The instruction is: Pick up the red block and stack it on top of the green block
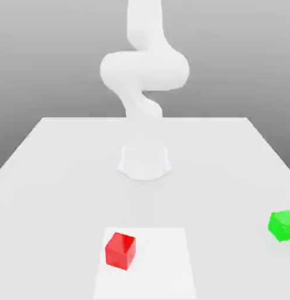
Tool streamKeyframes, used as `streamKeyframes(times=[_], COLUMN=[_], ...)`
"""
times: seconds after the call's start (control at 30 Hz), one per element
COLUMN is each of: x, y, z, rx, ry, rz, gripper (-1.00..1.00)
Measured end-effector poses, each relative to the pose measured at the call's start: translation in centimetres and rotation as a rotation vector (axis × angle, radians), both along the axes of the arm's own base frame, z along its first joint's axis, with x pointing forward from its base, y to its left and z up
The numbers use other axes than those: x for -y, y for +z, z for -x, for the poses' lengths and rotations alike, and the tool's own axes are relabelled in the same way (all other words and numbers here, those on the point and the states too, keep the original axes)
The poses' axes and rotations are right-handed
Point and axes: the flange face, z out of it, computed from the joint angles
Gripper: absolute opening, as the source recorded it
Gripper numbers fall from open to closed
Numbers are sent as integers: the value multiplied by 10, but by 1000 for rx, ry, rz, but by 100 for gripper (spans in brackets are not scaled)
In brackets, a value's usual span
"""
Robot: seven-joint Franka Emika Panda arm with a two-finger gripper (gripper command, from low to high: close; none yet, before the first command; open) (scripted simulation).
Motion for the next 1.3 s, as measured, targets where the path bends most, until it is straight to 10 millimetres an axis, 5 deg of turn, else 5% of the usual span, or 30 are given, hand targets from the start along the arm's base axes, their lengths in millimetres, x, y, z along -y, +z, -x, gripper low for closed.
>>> streamKeyframes(times=[0.17, 0.33, 0.6, 0.73, 0.87, 0.9, 1.13, 1.3], x=[13, 26, 44, 47, 47, 47, 47, 47], y=[-111, -224, -396, -461, -505, -514, -514, -468], z=[-52, -73, -46, -25, -22, -22, -22, -22], rx=[-175, -344, -611, -701, -708, -709, -708, -708], ry=[-68, -137, -259, -298, -300, -301, -301, -301], rz=[-34, -65, -109, -121, -122, -122, -122, -122], gripper=[0, 0, 0, 0, 0, -100, -100, -100])
